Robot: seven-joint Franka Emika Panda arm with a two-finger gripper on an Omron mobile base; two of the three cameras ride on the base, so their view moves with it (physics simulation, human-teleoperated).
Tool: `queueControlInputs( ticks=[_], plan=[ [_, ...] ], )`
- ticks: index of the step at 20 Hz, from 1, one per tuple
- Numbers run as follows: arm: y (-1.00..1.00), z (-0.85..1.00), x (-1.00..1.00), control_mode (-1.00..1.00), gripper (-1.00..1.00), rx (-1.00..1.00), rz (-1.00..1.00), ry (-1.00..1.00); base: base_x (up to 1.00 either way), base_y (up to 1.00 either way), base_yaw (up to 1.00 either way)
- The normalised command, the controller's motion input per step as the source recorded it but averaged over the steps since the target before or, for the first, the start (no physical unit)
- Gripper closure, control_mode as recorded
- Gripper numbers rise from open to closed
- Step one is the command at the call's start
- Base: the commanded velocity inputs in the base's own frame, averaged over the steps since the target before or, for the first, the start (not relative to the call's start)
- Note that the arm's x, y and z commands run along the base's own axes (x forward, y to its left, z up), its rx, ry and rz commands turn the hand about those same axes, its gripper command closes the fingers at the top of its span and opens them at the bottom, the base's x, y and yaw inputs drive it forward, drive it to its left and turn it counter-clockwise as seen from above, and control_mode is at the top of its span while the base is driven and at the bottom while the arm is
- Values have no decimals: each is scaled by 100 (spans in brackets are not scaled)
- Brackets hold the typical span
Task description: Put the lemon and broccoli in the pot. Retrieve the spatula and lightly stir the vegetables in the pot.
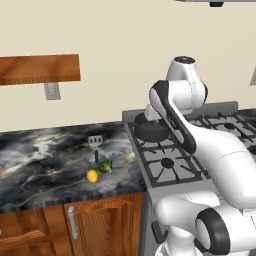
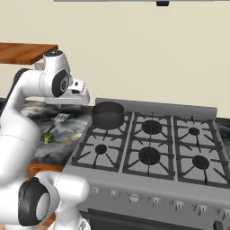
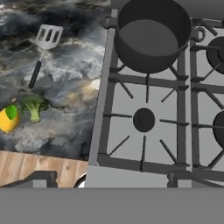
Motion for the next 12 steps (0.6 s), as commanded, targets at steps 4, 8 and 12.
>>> queueControlInputs(
  ticks=[4,8,12],
  plan=[
    [65,-21,12,-100,-100,3,0,-8,0,0,0],
    [54,-33,12,-100,-100,1,0,-20,0,0,0],
    [56,-45,17,-100,-100,0,0,-11,0,0,0]
  ],
)
